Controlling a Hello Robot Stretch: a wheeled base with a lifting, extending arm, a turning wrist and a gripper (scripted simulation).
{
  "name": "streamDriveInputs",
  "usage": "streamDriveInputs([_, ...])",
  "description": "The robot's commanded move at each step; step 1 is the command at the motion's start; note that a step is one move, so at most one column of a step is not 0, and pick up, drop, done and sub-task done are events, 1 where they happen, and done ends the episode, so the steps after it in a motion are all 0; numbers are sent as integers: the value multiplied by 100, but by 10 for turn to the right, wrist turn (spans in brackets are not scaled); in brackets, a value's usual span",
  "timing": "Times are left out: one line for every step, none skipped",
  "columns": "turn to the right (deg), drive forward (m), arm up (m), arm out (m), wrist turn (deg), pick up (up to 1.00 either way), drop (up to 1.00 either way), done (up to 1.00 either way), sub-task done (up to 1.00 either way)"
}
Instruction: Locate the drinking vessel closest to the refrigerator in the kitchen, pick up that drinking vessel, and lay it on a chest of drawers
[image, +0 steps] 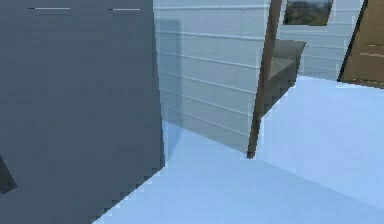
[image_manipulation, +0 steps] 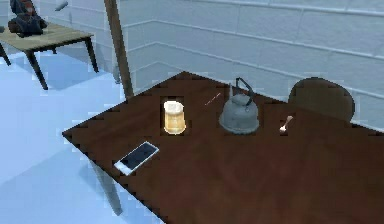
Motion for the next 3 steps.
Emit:
streamDriveInputs([0,0,38,0,0,0,0,0,0])
streamDriveInputs([0,0,0,46,0,0,0,0,0])
streamDriveInputs([0,0,0,0,450,0,0,0,0])
